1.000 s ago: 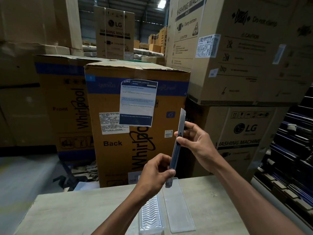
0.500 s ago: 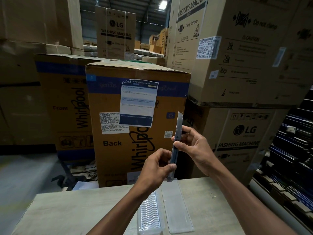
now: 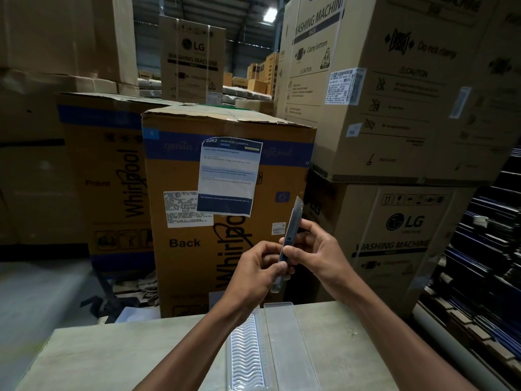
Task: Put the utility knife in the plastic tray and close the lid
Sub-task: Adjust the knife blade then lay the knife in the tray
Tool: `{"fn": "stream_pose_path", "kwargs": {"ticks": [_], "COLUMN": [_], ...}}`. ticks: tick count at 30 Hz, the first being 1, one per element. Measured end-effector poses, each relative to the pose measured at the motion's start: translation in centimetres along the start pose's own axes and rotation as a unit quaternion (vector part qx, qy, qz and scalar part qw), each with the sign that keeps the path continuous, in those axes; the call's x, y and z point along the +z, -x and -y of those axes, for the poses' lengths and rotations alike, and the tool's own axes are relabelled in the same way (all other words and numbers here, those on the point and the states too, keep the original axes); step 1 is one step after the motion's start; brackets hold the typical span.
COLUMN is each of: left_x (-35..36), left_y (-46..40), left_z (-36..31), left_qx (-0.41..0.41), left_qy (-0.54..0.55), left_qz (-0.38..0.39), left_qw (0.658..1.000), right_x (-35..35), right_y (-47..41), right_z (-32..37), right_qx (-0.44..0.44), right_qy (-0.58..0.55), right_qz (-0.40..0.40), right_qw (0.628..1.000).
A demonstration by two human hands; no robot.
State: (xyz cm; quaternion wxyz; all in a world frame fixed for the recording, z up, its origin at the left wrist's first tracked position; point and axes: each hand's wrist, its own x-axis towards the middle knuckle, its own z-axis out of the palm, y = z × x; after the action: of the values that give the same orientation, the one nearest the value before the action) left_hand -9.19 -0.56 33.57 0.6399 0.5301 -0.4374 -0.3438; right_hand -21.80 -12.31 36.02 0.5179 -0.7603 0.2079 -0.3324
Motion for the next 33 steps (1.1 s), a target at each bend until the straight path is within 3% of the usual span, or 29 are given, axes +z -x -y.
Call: {"fn": "stream_pose_path", "kwargs": {"ticks": [12,22,25,29,33], "left_x": [0.5,0.5,0.2,-0.3,-0.3], "left_y": [-0.6,-1.6,-1.7,-2.0,-2.2], "left_z": [-1.4,-0.8,-0.1,0.6,1.6], "left_qx": [-0.045,-0.064,-0.076,-0.096,-0.122], "left_qy": [0.132,0.087,0.11,0.168,0.148], "left_qz": [-0.022,-0.082,-0.113,-0.157,-0.174], "left_qw": [0.99,0.991,0.984,0.968,0.966], "right_x": [1.0,2.8,3.6,5.0,6.3], "right_y": [-0.4,0.2,0.6,1.7,2.4], "right_z": [-0.3,-0.4,-1.2,-2.6,-3.4], "right_qx": [-0.005,0.016,-0.002,-0.065,-0.116], "right_qy": [0.038,0.06,0.116,0.21,0.286], "right_qz": [0.001,-0.001,-0.007,-0.073,-0.075], "right_qw": [0.999,0.998,0.993,0.973,0.948]}}
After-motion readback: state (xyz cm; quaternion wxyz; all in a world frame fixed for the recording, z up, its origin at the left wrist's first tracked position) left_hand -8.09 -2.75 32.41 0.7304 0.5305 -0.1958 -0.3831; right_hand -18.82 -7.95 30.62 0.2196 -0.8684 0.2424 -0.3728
